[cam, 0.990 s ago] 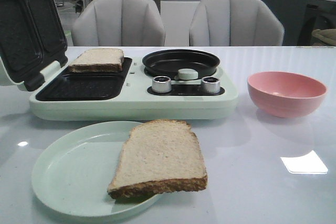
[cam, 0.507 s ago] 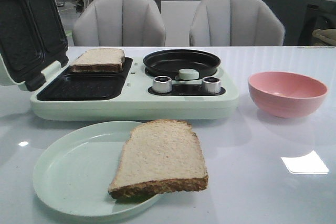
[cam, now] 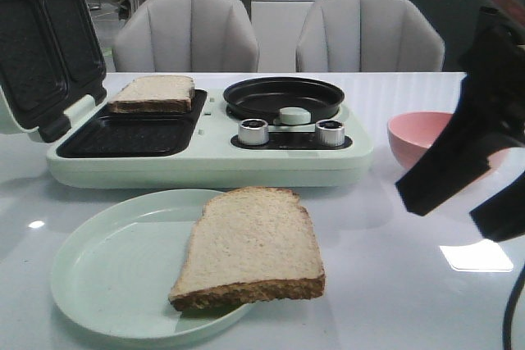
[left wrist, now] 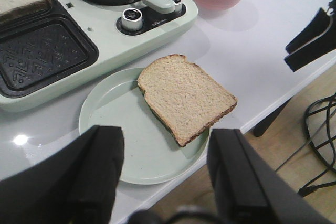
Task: Make breakfast with bread and shrimp
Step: 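Move the right gripper to the remaining bread slice on the plate, then grasp the bread slice edge with the right gripper and lift it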
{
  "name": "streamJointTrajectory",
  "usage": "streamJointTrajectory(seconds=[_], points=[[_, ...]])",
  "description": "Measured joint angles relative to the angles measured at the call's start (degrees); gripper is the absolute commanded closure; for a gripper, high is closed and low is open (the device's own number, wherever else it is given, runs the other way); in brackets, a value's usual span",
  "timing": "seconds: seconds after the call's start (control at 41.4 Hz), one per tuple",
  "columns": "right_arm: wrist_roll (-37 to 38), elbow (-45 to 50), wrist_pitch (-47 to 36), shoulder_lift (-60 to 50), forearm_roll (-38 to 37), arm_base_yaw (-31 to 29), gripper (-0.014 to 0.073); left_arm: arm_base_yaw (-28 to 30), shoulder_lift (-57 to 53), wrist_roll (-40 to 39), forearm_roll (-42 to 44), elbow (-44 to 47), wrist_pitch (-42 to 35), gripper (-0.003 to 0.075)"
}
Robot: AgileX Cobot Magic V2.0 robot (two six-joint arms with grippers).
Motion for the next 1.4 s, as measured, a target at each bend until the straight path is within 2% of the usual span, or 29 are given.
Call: streamJointTrajectory(seconds=[0.241,0.362,0.724,1.062,1.159,1.304,1.4], points=[[-15.5,-2.2,0.5,10.6,16.1,0.0,0.0018,0.0,0.0,0.0,0.0,0.0,-1.1,0.0377],[-20.0,-5.4,1.9,16.3,21.3,0.0,0.0018,0.0,0.0,0.0,0.0,0.0,-1.3,0.041],[-21.4,-13.0,6.3,29.6,22.9,0.0,0.0018,0.0,0.0,0.0,0.0,0.0,-1.3,0.0419],[-22.6,-16.7,7.3,34.9,24.4,3.0,0.0023,0.0,0.0,0.0,0.0,0.0,-1.4,0.0419],[-22.8,-17.5,7.2,35.4,24.7,3.7,0.0114,0.0,0.0,0.0,0.0,0.0,-1.5,0.0419],[-22.9,-17.8,5.8,35.6,24.7,3.7,0.0331,0.0,0.0,0.0,0.0,0.0,-1.5,0.0419],[-22.9,-17.8,5.4,35.6,24.8,3.7,0.0428,0.0,0.0,0.0,0.0,0.0,-1.5,0.0419]])
